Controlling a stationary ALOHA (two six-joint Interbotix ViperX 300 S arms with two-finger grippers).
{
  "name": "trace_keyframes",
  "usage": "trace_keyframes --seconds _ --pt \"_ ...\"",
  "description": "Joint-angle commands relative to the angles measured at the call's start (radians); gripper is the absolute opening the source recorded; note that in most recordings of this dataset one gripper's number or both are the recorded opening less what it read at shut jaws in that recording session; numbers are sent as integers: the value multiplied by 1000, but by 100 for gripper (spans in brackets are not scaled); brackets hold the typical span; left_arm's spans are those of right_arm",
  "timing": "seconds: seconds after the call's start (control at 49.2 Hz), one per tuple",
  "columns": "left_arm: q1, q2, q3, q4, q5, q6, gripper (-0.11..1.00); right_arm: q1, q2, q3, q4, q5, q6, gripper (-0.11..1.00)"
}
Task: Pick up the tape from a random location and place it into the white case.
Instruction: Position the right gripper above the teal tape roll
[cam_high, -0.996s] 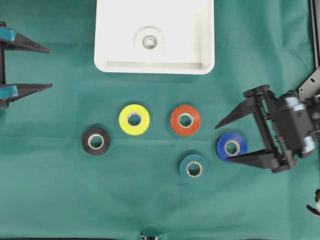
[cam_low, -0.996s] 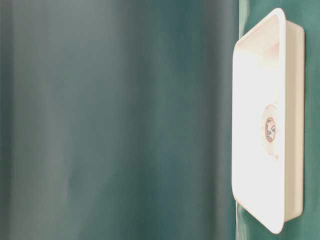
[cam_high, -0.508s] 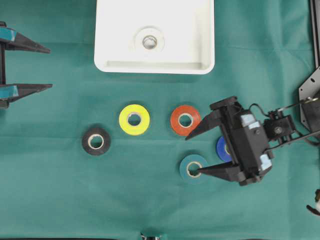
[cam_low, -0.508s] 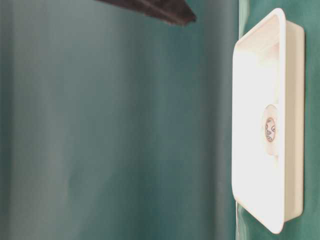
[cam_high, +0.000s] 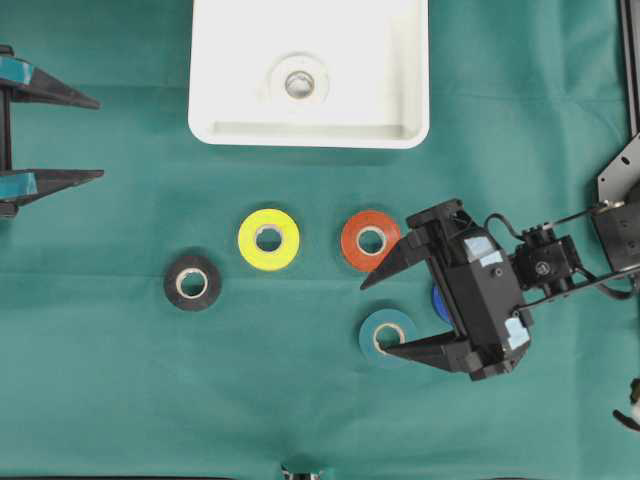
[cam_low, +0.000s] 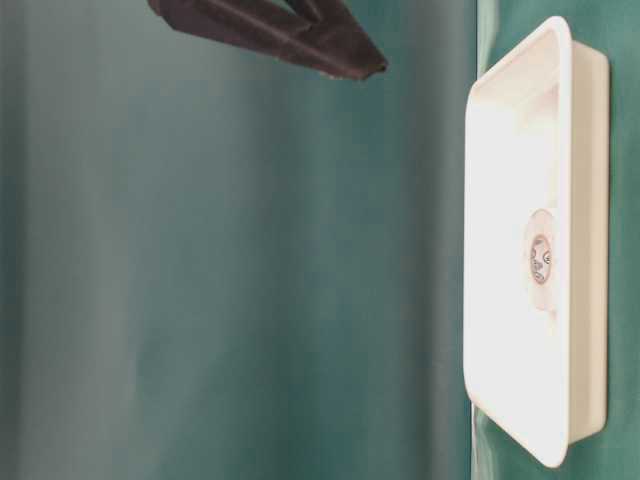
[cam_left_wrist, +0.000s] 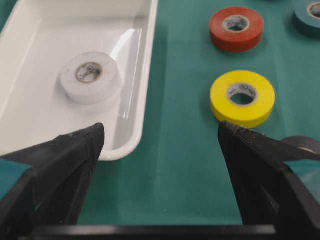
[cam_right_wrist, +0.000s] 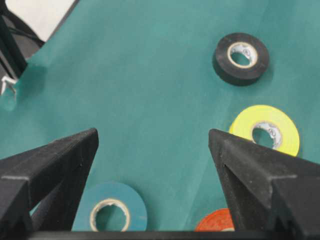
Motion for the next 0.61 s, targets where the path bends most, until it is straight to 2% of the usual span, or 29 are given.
trace_keyframes --seconds 0.0,0.325,0.59 --pt "2 6 -12 -3 -6 -2 96 5 6 -46 5 52 9 90" --pt "2 9 -12 -3 -6 -2 96 5 100 -156 3 321 61 90" --pt "2 9 -12 -3 -5 -2 96 5 172 -236 3 495 92 90"
